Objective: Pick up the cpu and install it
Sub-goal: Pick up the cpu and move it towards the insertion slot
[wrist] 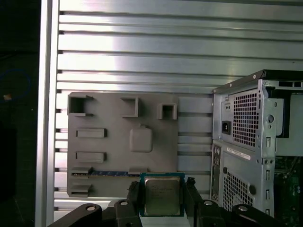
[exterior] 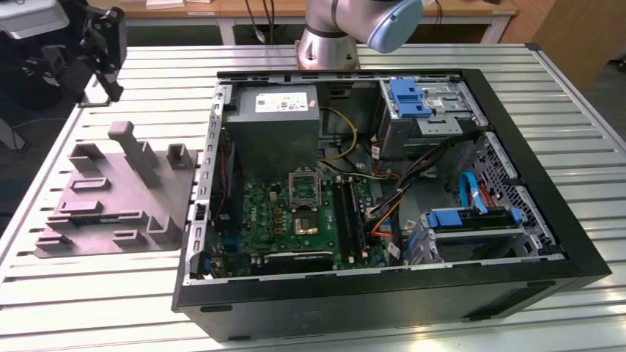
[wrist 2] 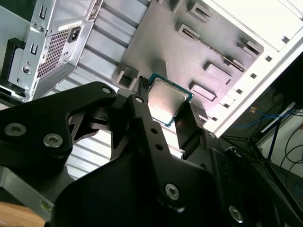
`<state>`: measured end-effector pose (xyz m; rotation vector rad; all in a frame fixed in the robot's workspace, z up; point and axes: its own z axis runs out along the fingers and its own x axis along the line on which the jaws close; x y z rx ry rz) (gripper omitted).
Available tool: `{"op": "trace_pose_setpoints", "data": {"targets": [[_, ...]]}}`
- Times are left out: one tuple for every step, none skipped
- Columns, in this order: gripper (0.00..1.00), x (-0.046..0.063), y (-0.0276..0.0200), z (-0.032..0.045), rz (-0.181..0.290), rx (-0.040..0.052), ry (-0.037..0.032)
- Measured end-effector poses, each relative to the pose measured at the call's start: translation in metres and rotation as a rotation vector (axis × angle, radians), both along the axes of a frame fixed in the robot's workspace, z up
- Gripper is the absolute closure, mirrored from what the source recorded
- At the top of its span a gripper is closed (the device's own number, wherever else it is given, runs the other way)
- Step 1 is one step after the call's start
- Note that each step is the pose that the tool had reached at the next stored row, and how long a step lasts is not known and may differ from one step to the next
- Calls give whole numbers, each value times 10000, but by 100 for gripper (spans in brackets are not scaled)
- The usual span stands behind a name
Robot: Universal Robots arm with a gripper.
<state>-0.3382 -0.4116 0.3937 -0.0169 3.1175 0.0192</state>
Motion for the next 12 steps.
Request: {"op": "trace_pose_setpoints", "data": {"targets": [[53, 4, 0, 0, 0, 0, 0], [53, 9, 0, 0, 0, 0, 0], [53, 13, 0, 0, 0, 0, -1], [53, 17, 0, 0, 0, 0, 0], [53, 21, 0, 0, 0, 0, -1], [53, 25, 0, -1, 0, 1, -1], [53, 30, 0, 0, 0, 0, 0], [53, 36, 0, 0, 0, 0, 0], [53, 42, 0, 0, 1, 0, -1], [53, 48, 0, 0, 0, 0, 0], [53, 53, 0, 0, 0, 0, 0], [53, 58, 0, 0, -1, 0, 0]]}}
